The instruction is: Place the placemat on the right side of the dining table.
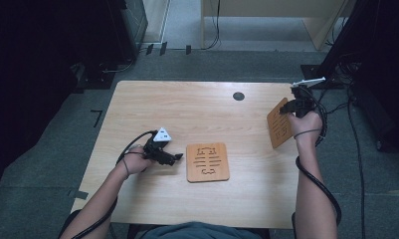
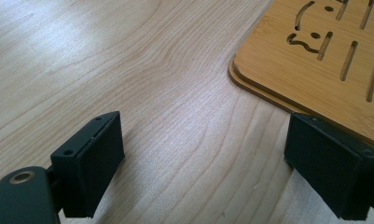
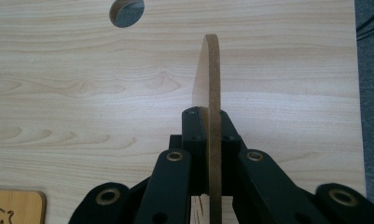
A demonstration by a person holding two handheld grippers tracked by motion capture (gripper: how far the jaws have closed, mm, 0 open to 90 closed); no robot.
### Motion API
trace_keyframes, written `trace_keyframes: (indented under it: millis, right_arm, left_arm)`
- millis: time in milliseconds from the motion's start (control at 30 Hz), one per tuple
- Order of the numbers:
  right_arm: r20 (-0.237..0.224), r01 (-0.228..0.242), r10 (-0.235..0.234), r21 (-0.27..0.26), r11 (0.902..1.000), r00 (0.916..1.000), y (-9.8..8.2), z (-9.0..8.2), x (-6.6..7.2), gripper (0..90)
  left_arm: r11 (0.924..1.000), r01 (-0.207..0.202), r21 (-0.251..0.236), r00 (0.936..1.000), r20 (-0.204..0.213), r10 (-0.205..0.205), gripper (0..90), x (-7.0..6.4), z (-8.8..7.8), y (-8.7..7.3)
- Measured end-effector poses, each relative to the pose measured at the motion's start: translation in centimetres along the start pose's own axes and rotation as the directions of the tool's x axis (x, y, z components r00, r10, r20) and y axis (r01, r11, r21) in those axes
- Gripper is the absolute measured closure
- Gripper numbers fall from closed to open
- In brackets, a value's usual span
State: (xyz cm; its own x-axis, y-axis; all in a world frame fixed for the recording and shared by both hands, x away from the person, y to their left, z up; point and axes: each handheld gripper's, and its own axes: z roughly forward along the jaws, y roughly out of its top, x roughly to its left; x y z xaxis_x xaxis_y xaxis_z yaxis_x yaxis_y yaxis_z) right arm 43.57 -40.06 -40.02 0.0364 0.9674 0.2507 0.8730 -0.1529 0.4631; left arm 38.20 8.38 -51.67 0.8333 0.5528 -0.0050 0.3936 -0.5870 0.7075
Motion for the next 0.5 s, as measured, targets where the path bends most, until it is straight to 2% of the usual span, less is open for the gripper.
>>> trace_keyframes:
  millis: [200,500]
  right_arm:
    - [-0.027,-0.020,0.020,0.016,0.9997,0.9994,-0.1,0.6,-0.6,87.5]
    - [-0.035,-0.024,0.025,0.027,0.9993,0.9991,-0.2,0.7,-1.4,85.7]
  left_arm:
    - [1.0000,-0.001,-0.001,1.0000,0.001,0.001,10.9,0.0,0.0,0.0]
    - [1.0000,-0.001,-0.003,1.0000,0.002,0.001,10.9,0.0,0.0,0.0]
